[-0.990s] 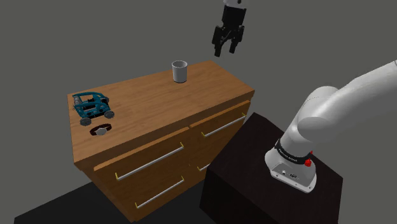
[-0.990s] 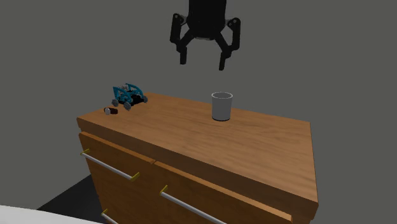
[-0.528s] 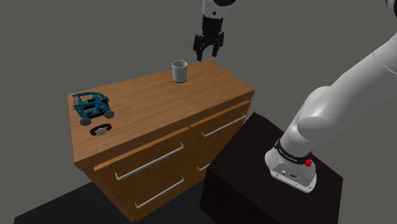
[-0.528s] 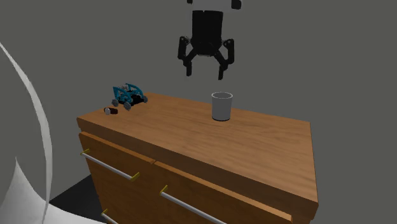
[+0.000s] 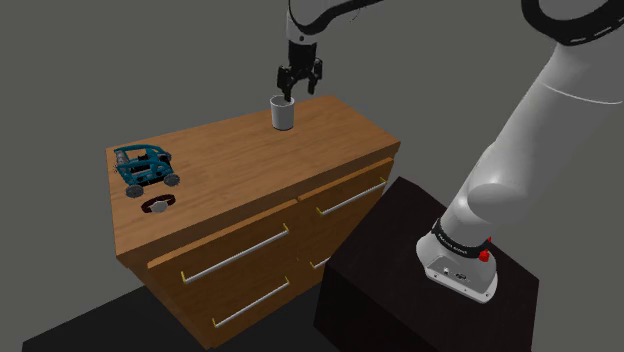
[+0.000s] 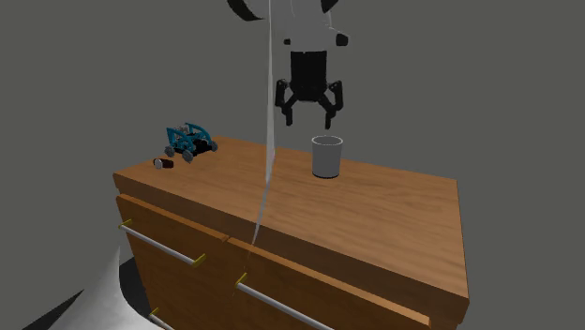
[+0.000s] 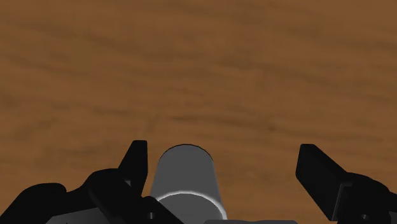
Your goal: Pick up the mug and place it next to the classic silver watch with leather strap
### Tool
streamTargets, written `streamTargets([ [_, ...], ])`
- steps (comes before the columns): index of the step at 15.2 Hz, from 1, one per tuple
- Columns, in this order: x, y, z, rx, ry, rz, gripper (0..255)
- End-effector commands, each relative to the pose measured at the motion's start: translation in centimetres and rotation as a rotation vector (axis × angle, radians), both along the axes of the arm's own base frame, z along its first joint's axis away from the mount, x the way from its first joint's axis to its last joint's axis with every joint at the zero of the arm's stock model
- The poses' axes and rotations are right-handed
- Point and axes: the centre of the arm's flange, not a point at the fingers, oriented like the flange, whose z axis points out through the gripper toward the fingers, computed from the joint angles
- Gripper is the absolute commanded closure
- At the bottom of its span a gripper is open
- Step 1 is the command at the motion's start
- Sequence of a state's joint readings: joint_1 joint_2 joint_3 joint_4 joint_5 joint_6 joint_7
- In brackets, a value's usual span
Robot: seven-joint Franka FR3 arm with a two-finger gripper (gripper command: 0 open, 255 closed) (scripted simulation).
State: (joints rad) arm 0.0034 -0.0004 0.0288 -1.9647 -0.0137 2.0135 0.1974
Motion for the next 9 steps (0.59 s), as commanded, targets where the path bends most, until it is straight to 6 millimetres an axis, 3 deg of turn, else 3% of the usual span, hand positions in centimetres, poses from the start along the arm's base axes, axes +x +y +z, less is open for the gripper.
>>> streamTargets([
  [1, 2.2, 0.4, -1.3, -0.014, -0.005, -0.004, 0],
  [9, 11.4, 1.1, -5.9, -0.068, -0.024, -0.017, 0],
])
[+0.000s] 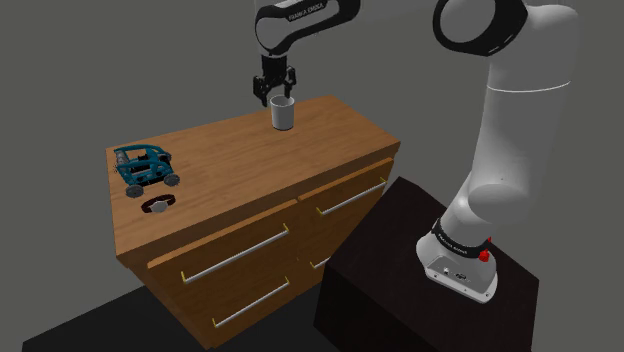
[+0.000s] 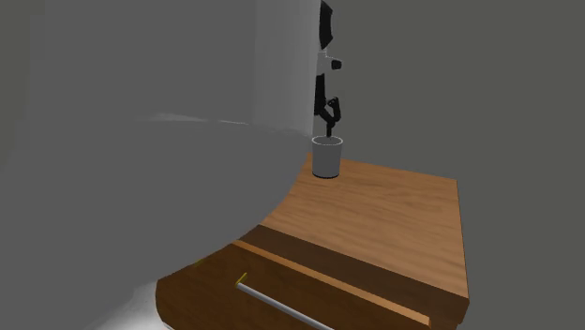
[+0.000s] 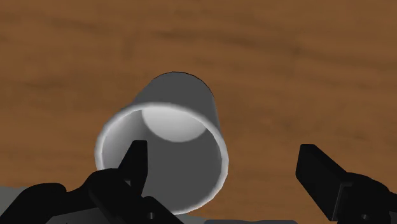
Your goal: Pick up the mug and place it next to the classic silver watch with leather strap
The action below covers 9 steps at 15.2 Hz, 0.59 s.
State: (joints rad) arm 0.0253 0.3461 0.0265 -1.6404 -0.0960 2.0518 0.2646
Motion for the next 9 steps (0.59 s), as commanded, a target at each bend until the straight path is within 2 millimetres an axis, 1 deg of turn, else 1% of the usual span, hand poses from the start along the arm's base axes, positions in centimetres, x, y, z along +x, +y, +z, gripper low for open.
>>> streamTargets([
  [1, 1.2, 0.1, -0.6, -0.008, -0.002, -0.002, 0],
  [7, 1.5, -0.2, -3.8, -0.008, -0.002, -0.002, 0],
  [8, 1.5, -0.3, -4.6, -0.008, -0.002, -0.002, 0],
  [9, 1.5, -0.3, -4.6, -0.008, -0.002, -0.002, 0],
])
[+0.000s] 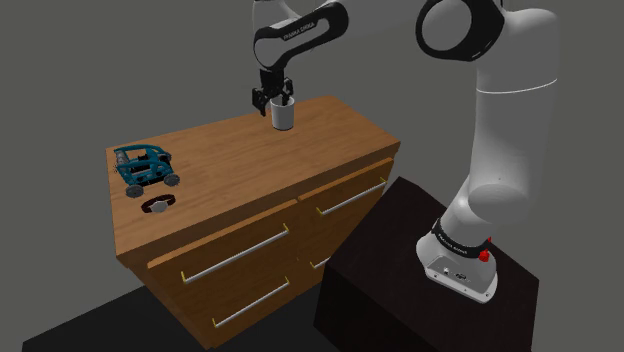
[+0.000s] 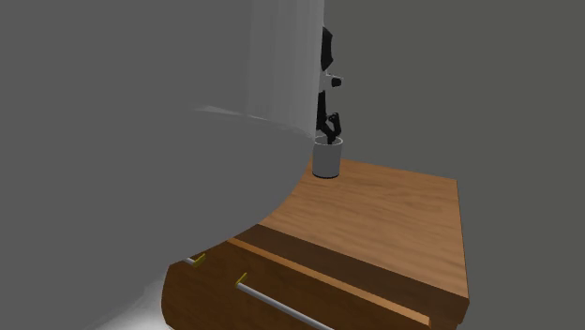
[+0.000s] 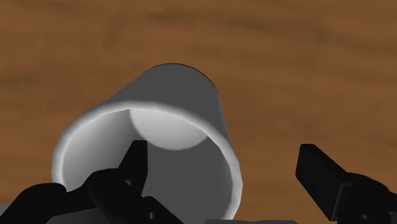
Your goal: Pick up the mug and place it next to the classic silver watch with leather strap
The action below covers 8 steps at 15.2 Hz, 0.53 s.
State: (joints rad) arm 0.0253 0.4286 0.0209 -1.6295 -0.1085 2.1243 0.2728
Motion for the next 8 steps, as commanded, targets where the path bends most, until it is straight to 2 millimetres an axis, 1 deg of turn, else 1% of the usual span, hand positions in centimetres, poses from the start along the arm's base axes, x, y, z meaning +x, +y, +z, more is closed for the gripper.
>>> streamTargets([
  [1, 0.01, -0.01, -0.25, 0.000, -0.001, 0.000, 0],
  [7, 0.01, -0.01, -0.25, 0.000, -0.001, 0.000, 0],
  [8, 0.01, -0.01, -0.25, 0.000, -0.001, 0.000, 255],
])
